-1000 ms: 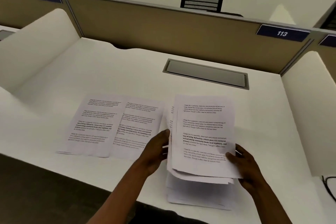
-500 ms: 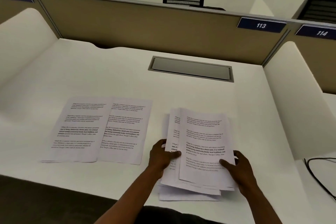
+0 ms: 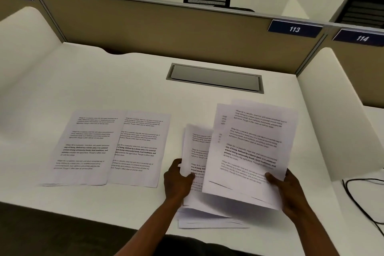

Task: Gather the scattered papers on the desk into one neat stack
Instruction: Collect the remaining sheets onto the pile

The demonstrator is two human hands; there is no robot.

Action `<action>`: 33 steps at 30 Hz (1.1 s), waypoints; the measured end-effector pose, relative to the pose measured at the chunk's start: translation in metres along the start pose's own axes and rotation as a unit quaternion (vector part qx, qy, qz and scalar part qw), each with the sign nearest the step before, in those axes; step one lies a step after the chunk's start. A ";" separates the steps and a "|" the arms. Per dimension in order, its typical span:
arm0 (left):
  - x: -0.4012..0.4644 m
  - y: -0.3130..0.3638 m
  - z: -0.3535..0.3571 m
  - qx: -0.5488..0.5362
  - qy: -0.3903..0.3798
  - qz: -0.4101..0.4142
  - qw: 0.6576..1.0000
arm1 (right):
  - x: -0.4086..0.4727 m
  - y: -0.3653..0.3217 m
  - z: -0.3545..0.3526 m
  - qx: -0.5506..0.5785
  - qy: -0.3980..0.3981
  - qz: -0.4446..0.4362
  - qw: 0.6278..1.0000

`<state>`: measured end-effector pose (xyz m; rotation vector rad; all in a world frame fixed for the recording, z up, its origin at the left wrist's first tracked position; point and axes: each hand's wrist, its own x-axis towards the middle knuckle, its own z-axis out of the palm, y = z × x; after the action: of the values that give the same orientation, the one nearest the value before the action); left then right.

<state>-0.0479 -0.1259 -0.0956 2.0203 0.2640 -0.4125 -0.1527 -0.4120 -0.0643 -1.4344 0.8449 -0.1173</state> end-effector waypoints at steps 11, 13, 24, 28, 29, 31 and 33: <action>-0.004 -0.011 -0.008 0.051 0.043 0.050 0.996 | -0.004 0.025 0.037 -0.341 0.061 -0.109 0.932; -0.004 -0.014 -0.009 0.073 0.025 0.051 0.996 | -0.005 0.018 0.037 -0.338 0.043 -0.135 0.930; -0.008 -0.020 -0.003 0.203 -0.030 0.107 0.973 | -0.007 0.013 0.043 -0.360 0.151 -0.204 0.898; -0.009 -0.024 -0.005 0.209 -0.031 0.119 0.970 | -0.009 0.006 0.043 -0.359 0.182 -0.258 0.878; -0.009 -0.025 -0.005 0.213 -0.031 0.122 0.969 | -0.011 0.003 0.043 -0.359 0.188 -0.270 0.873; -0.009 -0.025 -0.005 0.222 -0.032 0.126 0.966 | -0.013 -0.002 0.042 -0.367 0.198 -0.294 0.860; -0.009 -0.025 -0.004 0.233 -0.031 0.130 0.963 | -0.012 -0.004 0.042 -0.381 0.200 -0.305 0.850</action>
<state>-0.0647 -0.1111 -0.1103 2.4556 -0.1551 -0.3967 -0.1360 -0.3721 -0.0595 -2.4688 0.7651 -0.6403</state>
